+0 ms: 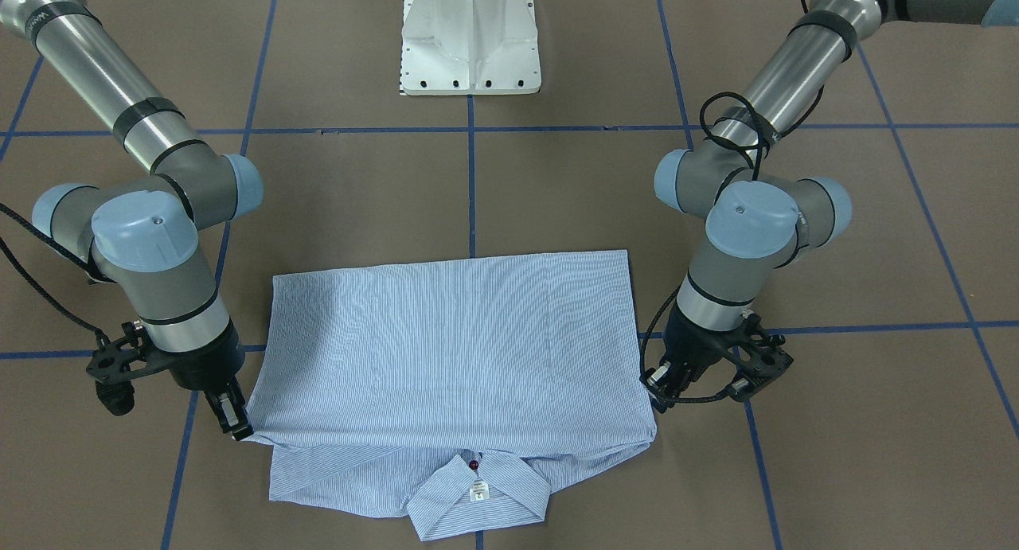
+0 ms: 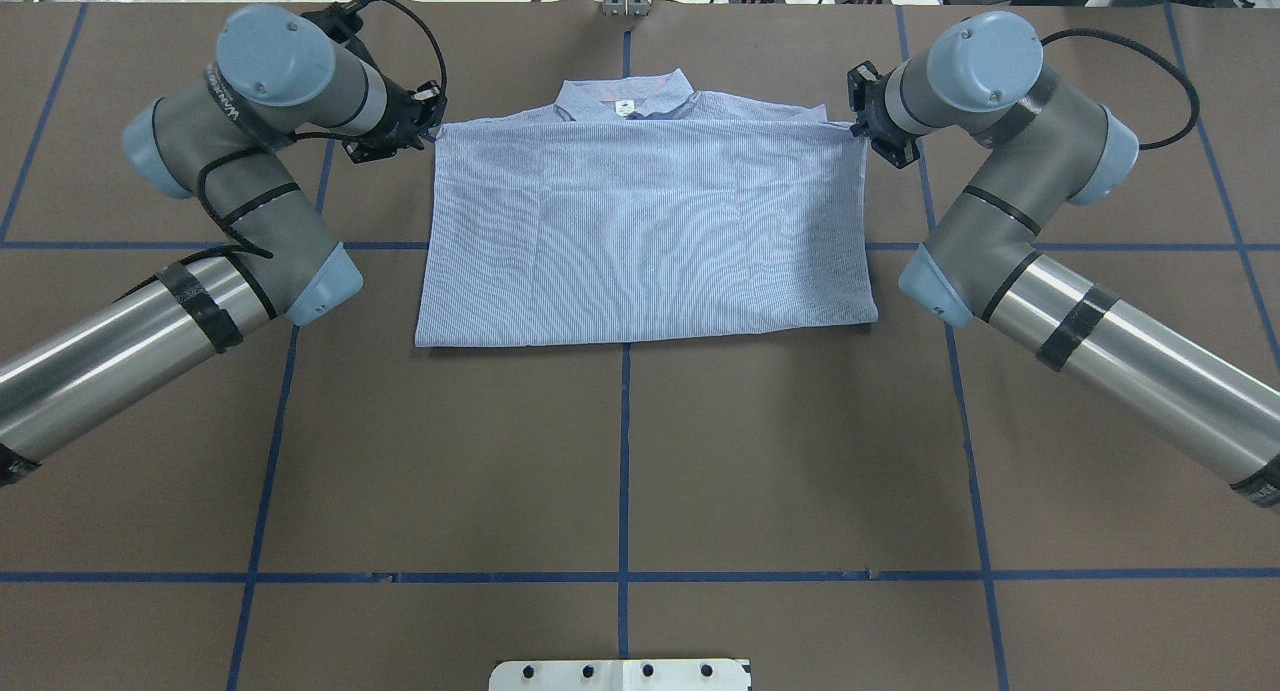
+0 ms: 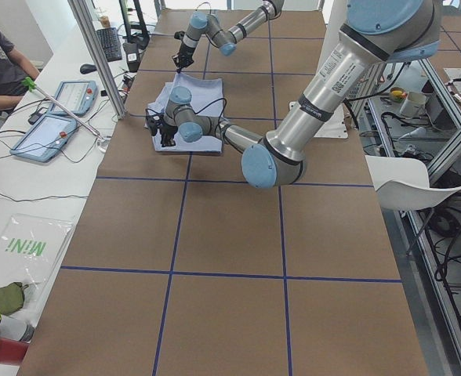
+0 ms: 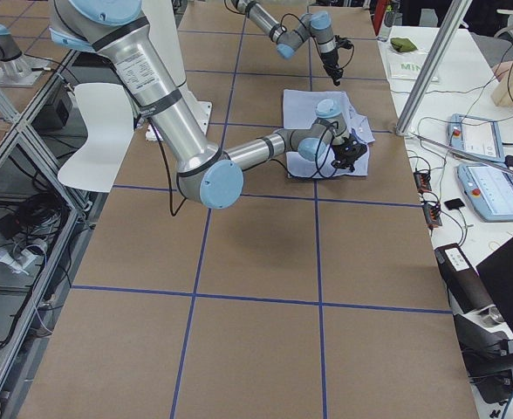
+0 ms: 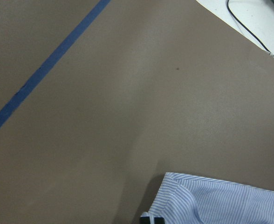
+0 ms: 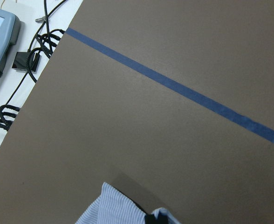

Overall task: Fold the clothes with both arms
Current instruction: 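Lower the folded hem near the collar and open both grippers, then move the right gripper down to the folded shirt's corner nearest it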

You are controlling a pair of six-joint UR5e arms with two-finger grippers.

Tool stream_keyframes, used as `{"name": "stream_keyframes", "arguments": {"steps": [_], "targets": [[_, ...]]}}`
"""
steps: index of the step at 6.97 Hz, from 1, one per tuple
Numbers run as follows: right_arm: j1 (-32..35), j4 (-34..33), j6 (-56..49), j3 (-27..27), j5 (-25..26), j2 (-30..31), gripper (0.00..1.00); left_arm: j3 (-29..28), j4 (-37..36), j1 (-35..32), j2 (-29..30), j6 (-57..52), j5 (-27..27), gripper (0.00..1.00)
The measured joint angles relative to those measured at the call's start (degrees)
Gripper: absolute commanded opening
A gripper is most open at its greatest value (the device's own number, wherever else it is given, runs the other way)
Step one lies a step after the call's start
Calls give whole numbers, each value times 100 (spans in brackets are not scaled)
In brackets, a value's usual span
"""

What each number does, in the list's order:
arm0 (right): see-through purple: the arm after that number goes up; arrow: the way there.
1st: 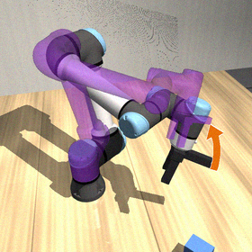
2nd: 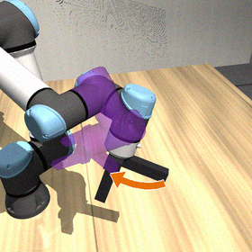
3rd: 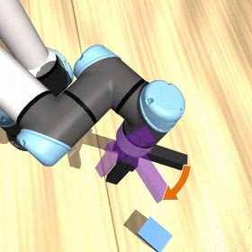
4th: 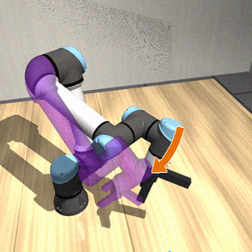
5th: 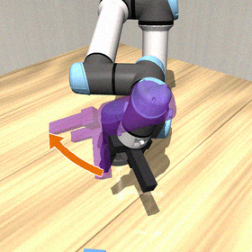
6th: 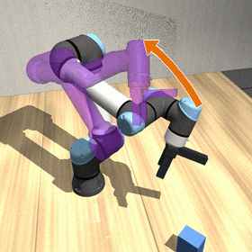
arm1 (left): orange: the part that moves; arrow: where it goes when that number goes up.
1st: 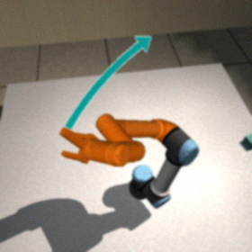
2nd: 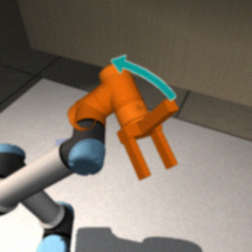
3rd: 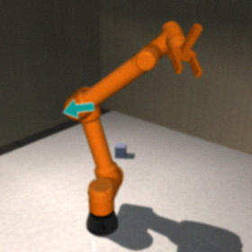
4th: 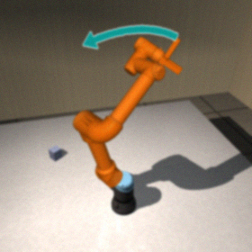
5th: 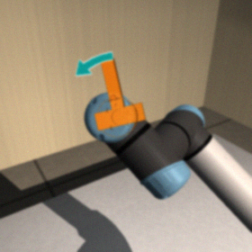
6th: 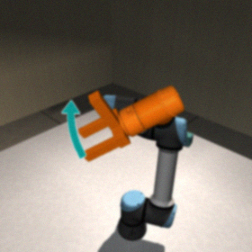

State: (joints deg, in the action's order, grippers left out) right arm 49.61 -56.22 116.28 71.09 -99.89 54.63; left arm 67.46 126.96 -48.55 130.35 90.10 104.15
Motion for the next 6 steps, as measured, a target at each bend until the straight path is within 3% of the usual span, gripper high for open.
{"name": "stream_keyframes", "arguments": {"steps": [1,4,5,6], "targets": [[8,-1,0,-36,18,-59,66,5,37,-87,-9,-91,7,32],[92,-3,30,-34,18,-214,70,396,40,-216,-245,-182,47,32],[48,-16,71,240,-46,-86,70,526,26,-220,-307,-181,51,32],[-120,-40,122,915,-139,386,71,624,5,-226,-345,-172,52,32]]}}
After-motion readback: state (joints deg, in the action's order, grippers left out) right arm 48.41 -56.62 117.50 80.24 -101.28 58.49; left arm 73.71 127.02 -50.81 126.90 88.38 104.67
